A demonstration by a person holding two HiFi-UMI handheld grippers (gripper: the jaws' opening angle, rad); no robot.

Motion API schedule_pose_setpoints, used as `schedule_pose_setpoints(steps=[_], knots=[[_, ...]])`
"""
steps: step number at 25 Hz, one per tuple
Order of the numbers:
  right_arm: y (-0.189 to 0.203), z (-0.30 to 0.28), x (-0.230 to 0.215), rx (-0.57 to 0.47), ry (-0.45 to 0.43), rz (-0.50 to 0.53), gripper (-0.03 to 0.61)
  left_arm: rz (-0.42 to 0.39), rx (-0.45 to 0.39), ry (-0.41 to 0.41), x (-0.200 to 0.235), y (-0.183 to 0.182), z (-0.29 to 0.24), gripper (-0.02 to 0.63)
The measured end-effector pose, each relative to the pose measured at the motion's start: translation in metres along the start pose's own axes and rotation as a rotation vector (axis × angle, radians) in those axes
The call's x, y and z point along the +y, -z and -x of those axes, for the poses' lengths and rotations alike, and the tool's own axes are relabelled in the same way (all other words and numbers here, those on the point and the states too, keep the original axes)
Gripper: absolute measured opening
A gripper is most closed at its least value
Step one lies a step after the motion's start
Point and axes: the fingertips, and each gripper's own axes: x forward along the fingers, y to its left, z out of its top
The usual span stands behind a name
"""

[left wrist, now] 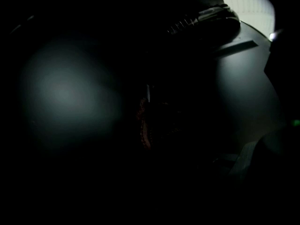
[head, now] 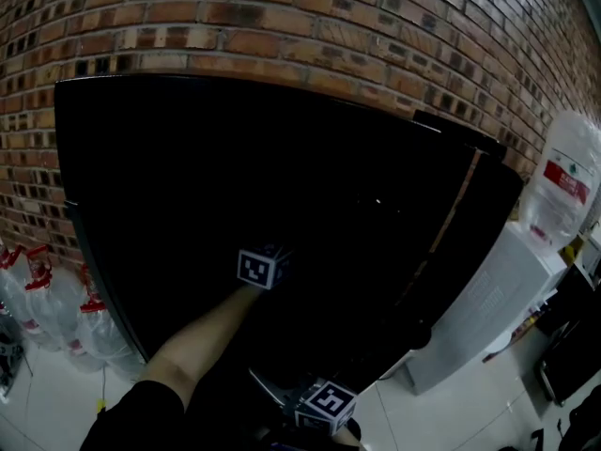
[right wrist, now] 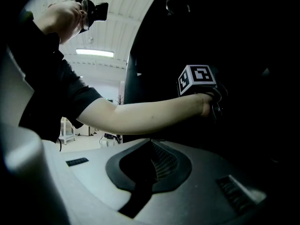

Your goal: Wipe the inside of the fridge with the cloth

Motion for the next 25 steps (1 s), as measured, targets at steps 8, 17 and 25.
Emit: schedule_pose_setpoints(steps=[8, 17, 25], knots=[[-0.008, 0.007, 0.005, 0.003, 0.038, 0.003, 0.003, 0.010, 0.018, 0.005, -0.003, -0.004, 0.023, 0.057], [-0.003, 0.026, 0.027, 0.053, 0.064, 0.029, 0.003, 0.127, -0.043, 0.272, -0.073, -0.021, 0.111, 0.057], [0.000, 0.038, 0.058, 0.044, 0.035, 0.035, 0.003, 0.106, 0.025, 0.672, -0.175, 0.007, 0.178, 0.057]])
